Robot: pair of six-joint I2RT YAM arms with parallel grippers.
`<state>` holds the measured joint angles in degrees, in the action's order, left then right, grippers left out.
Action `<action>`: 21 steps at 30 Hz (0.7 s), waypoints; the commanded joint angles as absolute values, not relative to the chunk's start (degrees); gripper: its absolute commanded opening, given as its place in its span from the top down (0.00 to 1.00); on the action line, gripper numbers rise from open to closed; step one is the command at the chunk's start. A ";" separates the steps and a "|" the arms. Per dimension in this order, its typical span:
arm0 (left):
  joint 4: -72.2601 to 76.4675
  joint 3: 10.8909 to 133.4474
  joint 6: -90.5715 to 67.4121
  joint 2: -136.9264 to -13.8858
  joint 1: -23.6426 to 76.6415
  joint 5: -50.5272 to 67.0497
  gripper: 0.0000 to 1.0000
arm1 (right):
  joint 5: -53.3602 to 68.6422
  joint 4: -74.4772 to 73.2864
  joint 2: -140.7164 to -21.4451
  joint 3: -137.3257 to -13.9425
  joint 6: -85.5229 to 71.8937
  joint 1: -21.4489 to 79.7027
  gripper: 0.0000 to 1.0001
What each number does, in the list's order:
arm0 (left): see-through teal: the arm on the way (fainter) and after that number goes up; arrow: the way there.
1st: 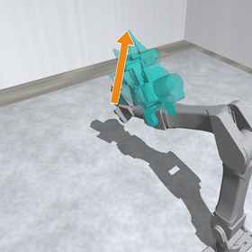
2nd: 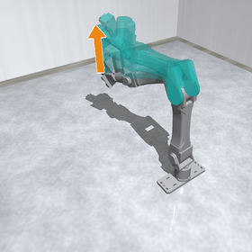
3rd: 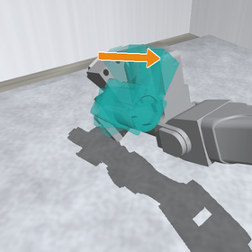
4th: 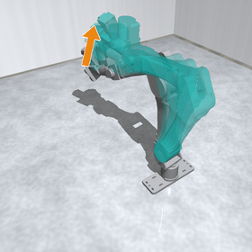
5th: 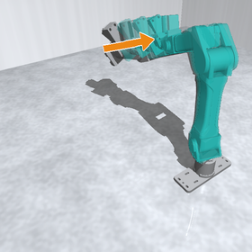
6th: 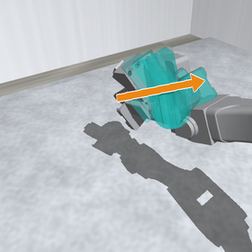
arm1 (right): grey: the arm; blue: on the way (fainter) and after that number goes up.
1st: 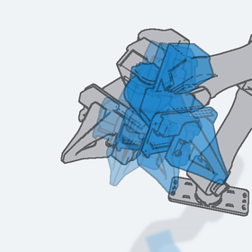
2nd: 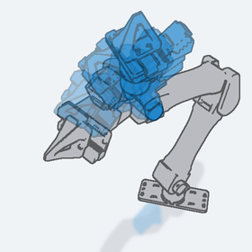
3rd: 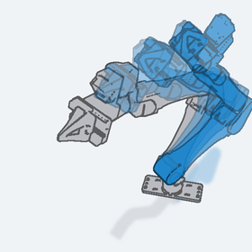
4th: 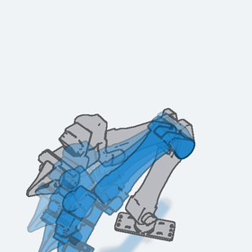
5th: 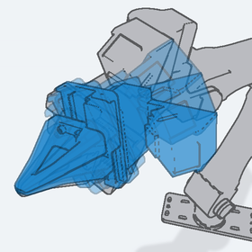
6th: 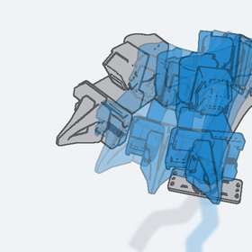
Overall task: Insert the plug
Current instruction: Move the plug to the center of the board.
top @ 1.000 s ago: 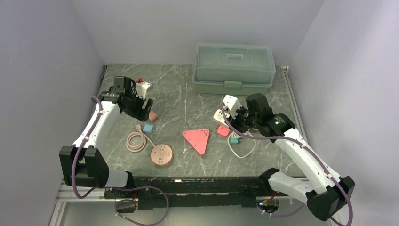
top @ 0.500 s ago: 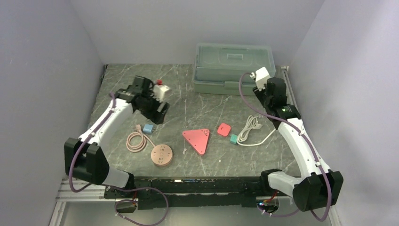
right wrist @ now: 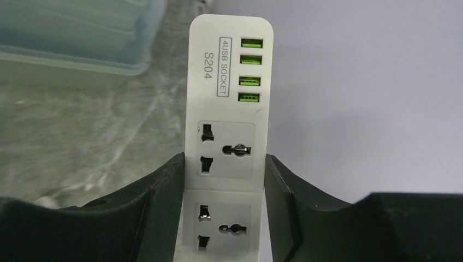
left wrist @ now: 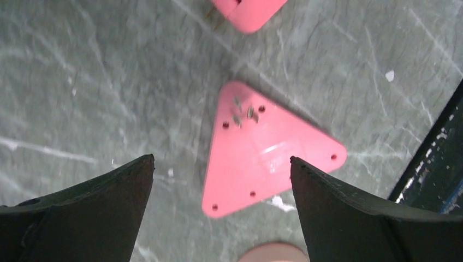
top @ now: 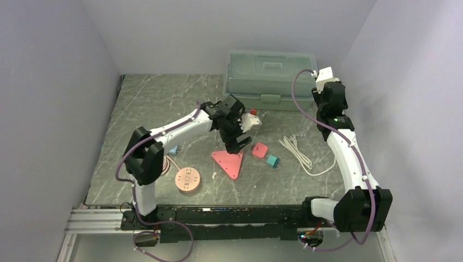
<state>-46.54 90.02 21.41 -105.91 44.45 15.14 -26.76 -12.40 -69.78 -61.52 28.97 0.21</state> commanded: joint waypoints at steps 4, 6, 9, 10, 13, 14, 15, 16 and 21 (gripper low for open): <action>-38.29 101.12 24.62 -116.37 49.39 20.14 0.00 | -4.83 -18.72 -65.55 -58.21 24.70 0.35 1.00; -39.19 106.71 22.03 -120.89 49.81 21.07 0.00 | -3.41 -17.89 -63.00 -55.71 22.76 0.35 1.00; -38.94 112.14 18.04 -125.62 50.51 22.08 0.00 | -3.78 -16.06 -59.03 -52.33 20.97 0.27 1.00; -38.63 113.15 17.12 -126.66 51.24 22.04 0.00 | -3.58 -15.48 -57.85 -51.46 20.59 0.26 1.00; -37.37 115.70 15.04 -129.35 52.91 22.00 0.00 | -1.37 -14.53 -55.36 -50.51 19.17 0.26 1.00; -37.32 116.58 14.49 -130.32 53.44 22.04 0.00 | -0.49 -14.58 -54.86 -50.64 18.75 0.26 1.00; -37.35 117.35 14.04 -131.64 54.03 21.99 0.00 | -0.29 -14.65 -54.51 -50.89 18.46 0.26 1.00; -37.21 117.89 13.76 -132.34 54.70 21.90 0.00 | -0.27 -14.94 -54.29 -51.22 18.19 0.26 1.00; -34.57 117.47 13.31 -134.09 56.72 22.29 0.00 | -0.26 -15.48 -52.48 -51.42 18.35 0.26 1.00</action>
<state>-37.28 115.50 15.20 -133.03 54.85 20.34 -1.78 -19.27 -54.52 -49.84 19.75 0.34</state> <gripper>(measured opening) 0.996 0.534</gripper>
